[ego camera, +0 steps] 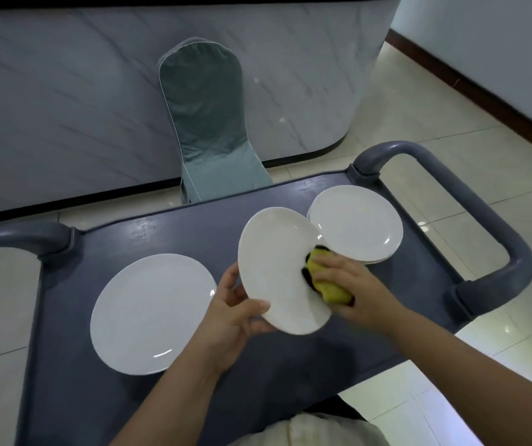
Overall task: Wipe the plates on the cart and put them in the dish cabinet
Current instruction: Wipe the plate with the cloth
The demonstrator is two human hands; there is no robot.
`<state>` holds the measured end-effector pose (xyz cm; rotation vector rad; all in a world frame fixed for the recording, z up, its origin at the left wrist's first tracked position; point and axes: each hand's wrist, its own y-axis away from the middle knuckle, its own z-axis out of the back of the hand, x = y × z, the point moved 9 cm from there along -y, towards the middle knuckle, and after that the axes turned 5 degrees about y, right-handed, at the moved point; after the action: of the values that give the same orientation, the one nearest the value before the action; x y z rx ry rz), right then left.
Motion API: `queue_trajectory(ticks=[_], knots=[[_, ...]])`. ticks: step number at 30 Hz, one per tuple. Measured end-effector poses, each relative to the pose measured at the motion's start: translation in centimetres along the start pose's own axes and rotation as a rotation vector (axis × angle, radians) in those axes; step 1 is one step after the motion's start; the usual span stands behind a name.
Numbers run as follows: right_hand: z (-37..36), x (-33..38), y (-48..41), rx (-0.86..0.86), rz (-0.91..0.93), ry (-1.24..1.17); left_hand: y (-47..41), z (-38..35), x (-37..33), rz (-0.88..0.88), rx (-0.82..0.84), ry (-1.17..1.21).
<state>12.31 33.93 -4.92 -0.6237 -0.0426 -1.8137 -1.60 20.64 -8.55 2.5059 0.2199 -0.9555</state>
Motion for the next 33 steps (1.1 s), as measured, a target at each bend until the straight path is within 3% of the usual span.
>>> queue_trajectory(ticks=[4, 6, 9, 13, 16, 18, 21, 23, 28, 33], knots=[[0.5, 1.8, -7.5, -0.19, -0.186, -0.086, -0.1, -0.9, -0.1, 0.005, 0.031, -0.019], [-0.8, 6.0, -7.9, -0.151, -0.08, -0.143, -0.1, -0.3, -1.0, -0.019, 0.026, 0.037], [-2.4, 9.0, -3.2, 0.059, 0.131, -0.197, 0.0, 1.7, -2.0, -0.013, -0.005, 0.093], [-0.5, 2.9, -0.9, 0.103, 0.052, -0.113, 0.5, 2.4, -1.7, 0.018, -0.021, 0.039], [1.0, 0.9, -5.1, -0.067, -0.088, -0.02, 0.5, 0.8, -1.2, 0.028, 0.017, -0.055], [0.2, 3.5, -7.6, -0.12, -0.134, -0.106, 0.3, 0.3, -1.5, 0.021, 0.028, -0.067], [-2.9, 8.4, -5.6, -0.04, 0.06, -0.174, -0.1, 1.6, -2.8, -0.006, -0.04, -0.001], [-4.1, 7.6, -2.3, 0.048, 0.09, -0.185, -0.1, 3.2, -3.6, -0.022, -0.12, 0.013], [0.3, 1.2, -1.0, -0.128, -0.19, -0.259, -0.6, 3.7, -8.3, -0.109, -0.24, -0.314], [5.9, 3.1, -5.5, -0.204, -0.204, -0.317, -1.1, 0.7, -15.4, -0.312, -0.386, -0.794]])
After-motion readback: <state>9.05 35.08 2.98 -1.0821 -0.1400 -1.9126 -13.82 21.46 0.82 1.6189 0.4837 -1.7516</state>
